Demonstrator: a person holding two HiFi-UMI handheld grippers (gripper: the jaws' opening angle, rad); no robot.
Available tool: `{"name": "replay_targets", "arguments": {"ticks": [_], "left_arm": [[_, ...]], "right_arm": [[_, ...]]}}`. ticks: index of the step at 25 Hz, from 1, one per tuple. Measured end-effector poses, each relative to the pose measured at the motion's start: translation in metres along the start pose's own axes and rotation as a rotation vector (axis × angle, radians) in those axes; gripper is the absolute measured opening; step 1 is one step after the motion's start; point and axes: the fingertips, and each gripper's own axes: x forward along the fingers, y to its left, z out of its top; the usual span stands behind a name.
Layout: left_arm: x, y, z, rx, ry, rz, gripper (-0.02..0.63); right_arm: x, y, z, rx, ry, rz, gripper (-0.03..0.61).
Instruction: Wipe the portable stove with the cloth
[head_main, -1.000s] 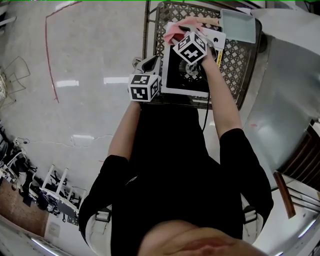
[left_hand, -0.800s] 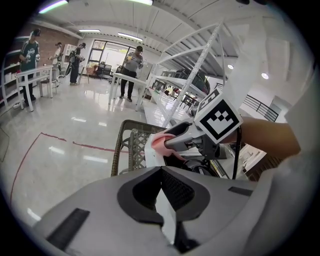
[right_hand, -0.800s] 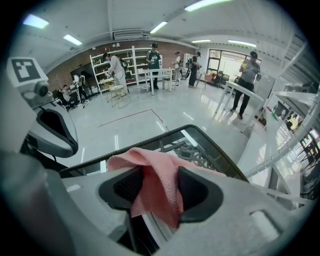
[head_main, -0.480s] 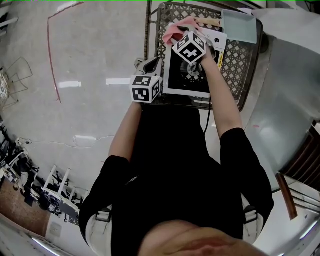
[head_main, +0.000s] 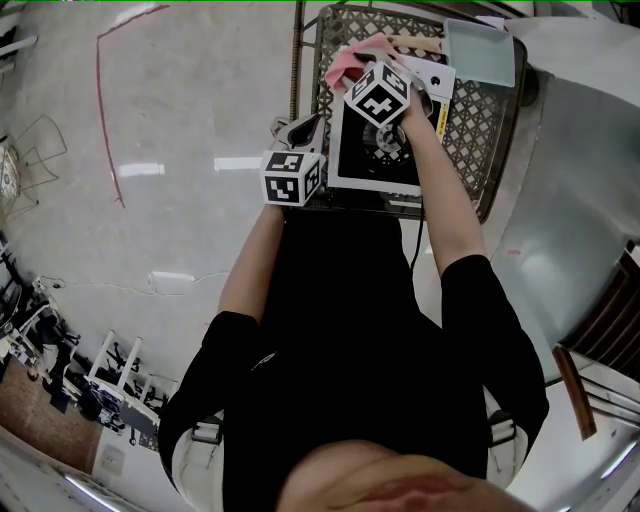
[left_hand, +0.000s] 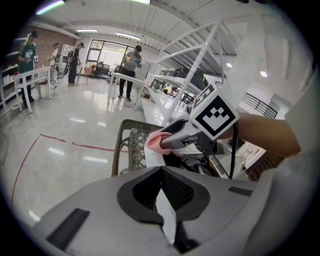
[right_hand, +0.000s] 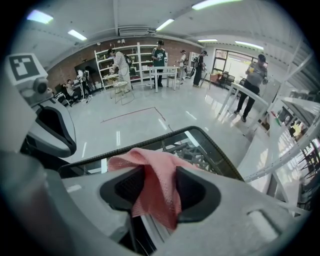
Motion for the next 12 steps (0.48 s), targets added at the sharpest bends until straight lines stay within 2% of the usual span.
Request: {"name": "replay_targets", "arguments": {"ticks": [3, 7, 12], "left_arm": [[0.0, 0.001, -0.001, -0.001, 0.002, 0.003, 0.0], [-0.001, 0.001, -0.001, 0.007, 0.008, 0.005, 0.0], [-0.005, 0.002, 0.002, 0.017, 0.009, 0.006, 0.0]], "right_arm": [[0.0, 0.002, 0.0, -0.013, -0.005, 0.002, 0.187], [0.001, 0.005, 0.004, -0.052, -0.011, -0.02, 0.094], [0.004, 0.012, 0.01, -0.053, -0.03, -0.032, 0.044]]}}
